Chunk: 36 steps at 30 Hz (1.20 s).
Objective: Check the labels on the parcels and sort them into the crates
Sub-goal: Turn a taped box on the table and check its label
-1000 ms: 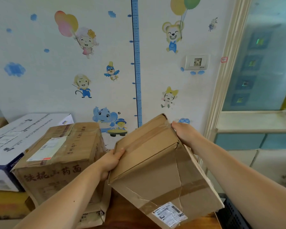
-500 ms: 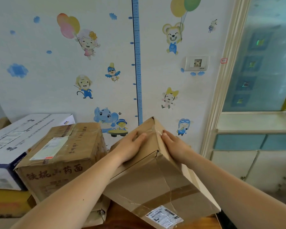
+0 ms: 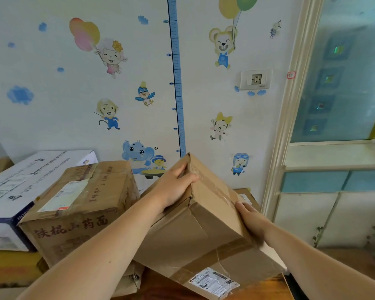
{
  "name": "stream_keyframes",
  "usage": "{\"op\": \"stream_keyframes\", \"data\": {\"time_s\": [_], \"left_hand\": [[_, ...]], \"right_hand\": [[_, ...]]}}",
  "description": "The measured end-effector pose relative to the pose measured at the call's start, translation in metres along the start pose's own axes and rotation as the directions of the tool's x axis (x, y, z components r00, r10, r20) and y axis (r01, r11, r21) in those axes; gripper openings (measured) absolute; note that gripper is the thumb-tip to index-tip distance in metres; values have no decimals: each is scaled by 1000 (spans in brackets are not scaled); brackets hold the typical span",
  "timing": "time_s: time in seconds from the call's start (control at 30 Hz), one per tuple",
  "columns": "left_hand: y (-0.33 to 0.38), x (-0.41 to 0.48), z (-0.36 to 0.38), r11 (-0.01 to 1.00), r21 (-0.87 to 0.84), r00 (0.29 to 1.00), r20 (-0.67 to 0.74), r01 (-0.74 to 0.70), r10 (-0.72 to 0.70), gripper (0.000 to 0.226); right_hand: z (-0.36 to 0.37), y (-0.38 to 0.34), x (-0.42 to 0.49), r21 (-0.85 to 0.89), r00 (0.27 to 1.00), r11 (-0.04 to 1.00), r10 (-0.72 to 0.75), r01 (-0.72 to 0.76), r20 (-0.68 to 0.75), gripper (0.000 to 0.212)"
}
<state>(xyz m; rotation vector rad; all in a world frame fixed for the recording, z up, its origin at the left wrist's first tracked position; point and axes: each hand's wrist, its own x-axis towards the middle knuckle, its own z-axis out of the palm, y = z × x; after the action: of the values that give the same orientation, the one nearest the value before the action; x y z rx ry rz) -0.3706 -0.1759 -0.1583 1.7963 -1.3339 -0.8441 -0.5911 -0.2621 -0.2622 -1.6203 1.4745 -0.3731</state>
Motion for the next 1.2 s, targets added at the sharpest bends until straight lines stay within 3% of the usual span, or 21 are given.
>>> {"op": "stream_keyframes", "data": {"time_s": [0.2,0.37,0.53,0.77,1.0,1.13,1.2], "left_hand": [[3,-3,-3,1000,26,1000,18,-3,2,93],[-1,0,-7,1000,14,1000,-7,-27,27,63],[-11,0,-12,998,-55,999,-15,-32,31,62],[-23,3,-14,993,-120,1000,-21,-15,13,71],[-51,-1,-21,963,-253,995,-20,91,-99,59],[-78,-3,-22,965,-142,974,-14,220,-224,54],[-96,-2,-15,951,-107,956,-17,291,-294,85]], "right_hand": [[1,7,1,40,999,999,13,-15,30,54],[2,25,8,56,997,996,70,-71,29,58],[4,36,6,76,983,980,185,-185,4,65],[-2,29,13,76,979,980,188,-182,-81,71],[-6,21,15,-66,967,978,183,-198,-179,89],[-4,11,11,-215,952,956,135,-198,-276,85],[0,8,11,-323,953,926,100,-194,-286,84]]}}
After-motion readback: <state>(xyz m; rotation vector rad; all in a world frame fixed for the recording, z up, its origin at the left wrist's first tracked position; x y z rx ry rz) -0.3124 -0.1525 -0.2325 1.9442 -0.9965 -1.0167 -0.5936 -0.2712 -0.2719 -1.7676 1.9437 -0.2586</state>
